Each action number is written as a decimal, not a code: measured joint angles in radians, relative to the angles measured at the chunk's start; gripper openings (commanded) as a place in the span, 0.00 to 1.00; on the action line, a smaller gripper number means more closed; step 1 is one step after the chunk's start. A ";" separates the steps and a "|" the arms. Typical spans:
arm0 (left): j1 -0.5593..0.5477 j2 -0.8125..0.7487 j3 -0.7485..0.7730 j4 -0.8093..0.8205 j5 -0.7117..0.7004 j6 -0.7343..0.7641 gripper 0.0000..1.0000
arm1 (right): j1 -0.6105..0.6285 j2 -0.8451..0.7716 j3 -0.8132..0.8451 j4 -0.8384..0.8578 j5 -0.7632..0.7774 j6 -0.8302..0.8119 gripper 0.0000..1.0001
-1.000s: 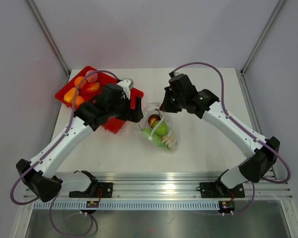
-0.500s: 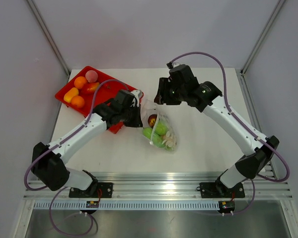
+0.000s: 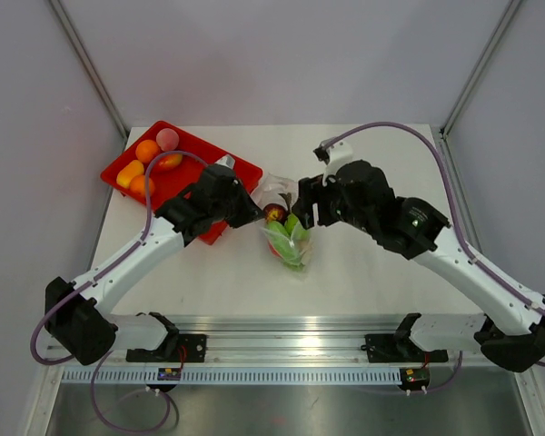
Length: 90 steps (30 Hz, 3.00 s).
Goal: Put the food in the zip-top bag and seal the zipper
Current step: Adjust the zipper food storage bag at the center of the board.
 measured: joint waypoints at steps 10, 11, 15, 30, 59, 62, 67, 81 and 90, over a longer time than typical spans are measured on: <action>0.000 0.000 0.000 0.000 -0.046 -0.063 0.00 | 0.409 -0.126 -0.309 0.142 0.322 -0.006 0.69; 0.000 0.000 0.000 -0.001 -0.049 -0.064 0.00 | 0.423 -0.135 -0.345 0.164 0.344 -0.005 0.68; 0.000 0.000 0.000 -0.003 -0.051 -0.064 0.00 | 0.435 -0.138 -0.435 0.228 0.421 0.003 0.60; 0.000 -0.002 -0.013 -0.004 -0.056 -0.064 0.00 | 0.450 -0.108 -0.601 0.556 0.531 -0.038 0.36; -0.061 -0.241 -0.030 -0.166 -0.077 0.281 0.78 | 0.152 -0.178 -0.550 0.462 0.110 -0.164 0.00; -0.061 -0.241 0.076 -0.180 -0.066 0.442 0.57 | 0.147 -0.176 -0.545 0.450 0.070 -0.171 0.00; -0.076 -0.240 0.191 -0.175 0.074 0.745 0.67 | 0.138 -0.179 -0.545 0.447 0.028 -0.170 0.00; -0.208 -0.016 0.193 -0.209 0.291 1.095 0.54 | 0.115 -0.207 -0.545 0.402 -0.020 -0.149 0.00; -0.208 0.088 0.211 -0.249 0.349 1.154 0.00 | 0.109 -0.257 -0.545 0.343 -0.024 -0.090 0.57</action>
